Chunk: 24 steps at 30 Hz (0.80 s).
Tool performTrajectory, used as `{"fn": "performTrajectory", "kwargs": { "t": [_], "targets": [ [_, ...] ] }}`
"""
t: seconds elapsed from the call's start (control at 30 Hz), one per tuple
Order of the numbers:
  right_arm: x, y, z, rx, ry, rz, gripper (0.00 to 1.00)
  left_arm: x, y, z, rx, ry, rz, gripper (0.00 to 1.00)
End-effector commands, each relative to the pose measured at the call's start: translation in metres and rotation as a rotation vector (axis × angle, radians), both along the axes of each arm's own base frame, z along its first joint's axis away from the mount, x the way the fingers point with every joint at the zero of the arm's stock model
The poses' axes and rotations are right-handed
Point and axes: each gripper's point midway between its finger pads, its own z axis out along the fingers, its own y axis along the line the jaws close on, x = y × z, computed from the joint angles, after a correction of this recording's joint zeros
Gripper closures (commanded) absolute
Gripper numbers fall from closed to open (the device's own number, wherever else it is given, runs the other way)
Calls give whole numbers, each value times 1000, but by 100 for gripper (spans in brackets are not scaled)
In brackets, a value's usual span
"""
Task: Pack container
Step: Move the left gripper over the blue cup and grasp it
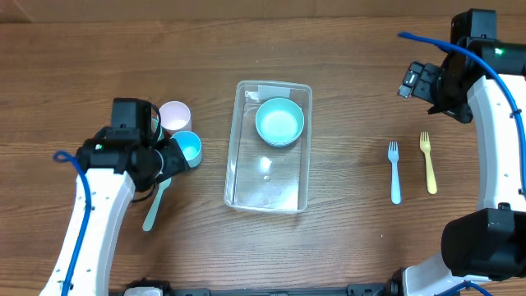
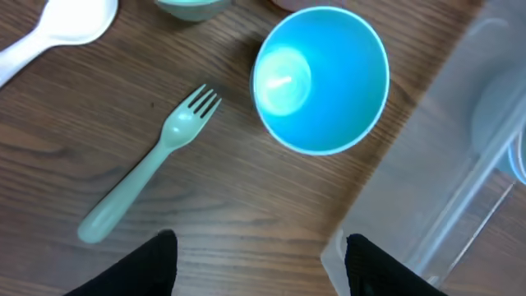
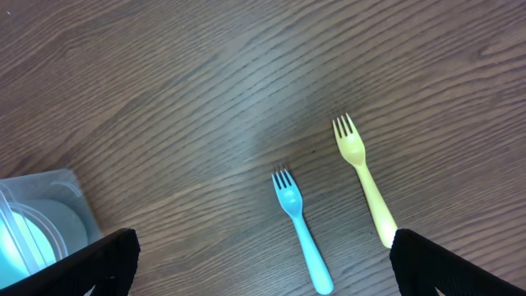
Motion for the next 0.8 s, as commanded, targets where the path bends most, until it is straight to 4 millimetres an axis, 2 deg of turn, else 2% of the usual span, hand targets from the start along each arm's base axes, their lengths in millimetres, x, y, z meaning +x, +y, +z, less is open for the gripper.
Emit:
{"fn": "performTrajectory", "kwargs": {
  "t": [0.0, 0.23, 0.43, 0.77],
  "targets": [
    [2, -2, 16, -11, -48, -6, 0, 14, 1, -15, -4, 14, 30, 41],
    [2, -2, 16, -11, -48, -6, 0, 33, 1, -32, -12, 14, 70, 40],
    [2, -2, 16, -11, -48, -6, 0, 44, 3, -46, -15, 28, 126, 46],
    [2, -2, 16, -11, -48, -6, 0, 51, 12, -50, 36, 8, 142, 50]
  ]
}}
